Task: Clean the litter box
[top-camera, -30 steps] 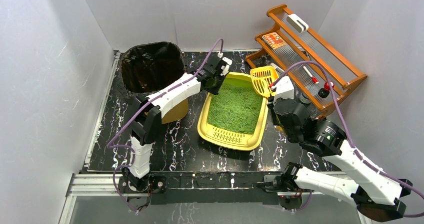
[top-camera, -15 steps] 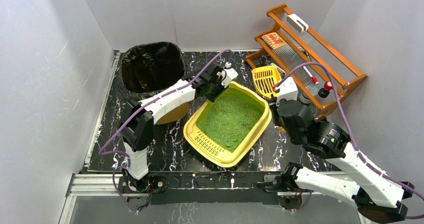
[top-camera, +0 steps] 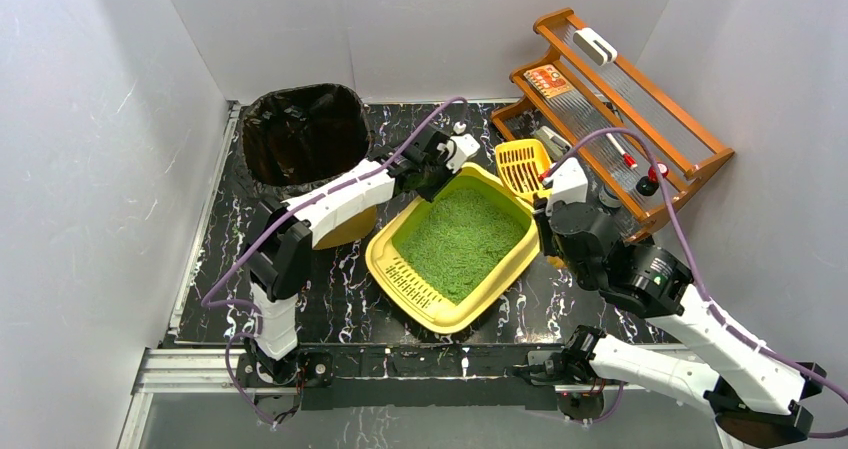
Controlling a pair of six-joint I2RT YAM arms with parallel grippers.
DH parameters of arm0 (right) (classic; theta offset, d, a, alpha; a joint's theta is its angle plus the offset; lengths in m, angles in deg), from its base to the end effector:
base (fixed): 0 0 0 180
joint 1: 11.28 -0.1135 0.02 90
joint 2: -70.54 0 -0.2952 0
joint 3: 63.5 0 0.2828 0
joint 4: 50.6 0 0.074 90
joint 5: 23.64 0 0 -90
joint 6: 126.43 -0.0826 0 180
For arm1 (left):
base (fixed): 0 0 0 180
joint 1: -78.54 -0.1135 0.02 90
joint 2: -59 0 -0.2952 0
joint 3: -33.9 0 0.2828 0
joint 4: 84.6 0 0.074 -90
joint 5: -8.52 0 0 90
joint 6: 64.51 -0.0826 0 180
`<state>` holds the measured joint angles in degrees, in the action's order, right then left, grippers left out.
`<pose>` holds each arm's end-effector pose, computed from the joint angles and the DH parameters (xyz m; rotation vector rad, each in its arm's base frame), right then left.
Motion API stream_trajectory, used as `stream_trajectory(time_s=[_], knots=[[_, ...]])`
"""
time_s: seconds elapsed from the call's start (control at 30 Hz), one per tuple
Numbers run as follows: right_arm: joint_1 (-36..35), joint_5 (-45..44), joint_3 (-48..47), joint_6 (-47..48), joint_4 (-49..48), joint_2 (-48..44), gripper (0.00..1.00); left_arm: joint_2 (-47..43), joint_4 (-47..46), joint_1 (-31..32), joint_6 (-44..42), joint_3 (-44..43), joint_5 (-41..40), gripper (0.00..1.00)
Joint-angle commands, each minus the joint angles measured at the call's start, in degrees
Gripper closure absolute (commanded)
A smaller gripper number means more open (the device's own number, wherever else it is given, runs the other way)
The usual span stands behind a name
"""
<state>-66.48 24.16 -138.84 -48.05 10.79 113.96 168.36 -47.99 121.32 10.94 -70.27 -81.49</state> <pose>0.1388 0.1024 0.3994 -0.3075 1.9194 -0.0015 0.3789 -0.3506 0.2620 1.1097 2.0300 -0.2522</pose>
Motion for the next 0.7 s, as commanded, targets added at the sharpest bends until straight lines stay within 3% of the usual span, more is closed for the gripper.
stream_trajectory(time_s=[0.0,0.43,0.47,0.57,0.67], knots=[[0.02,4.71,-1.14,-3.89,-4.06,2.57,1.00,3.30,-3.67,0.69,2.19,-2.43,-3.99,0.85],[0.01,3.36,-4.15,-18.90,0.74,9.85,1.00,2.34,-7.12,0.11,7.22,-1.25,-19.67,0.85],[0.05,4.06,-3.76,-19.90,0.23,9.58,1.00,1.72,-6.37,0.10,8.66,-1.24,-19.86,0.82],[0.01,6.00,-4.61,-25.83,0.11,11.77,1.00,-3.48,-3.94,0.08,18.96,-2.53,-16.70,0.55],[0.03,7.20,-6.08,-34.06,0.31,15.19,1.00,-9.33,-2.87,0.10,26.55,-3.24,-15.96,0.40]])
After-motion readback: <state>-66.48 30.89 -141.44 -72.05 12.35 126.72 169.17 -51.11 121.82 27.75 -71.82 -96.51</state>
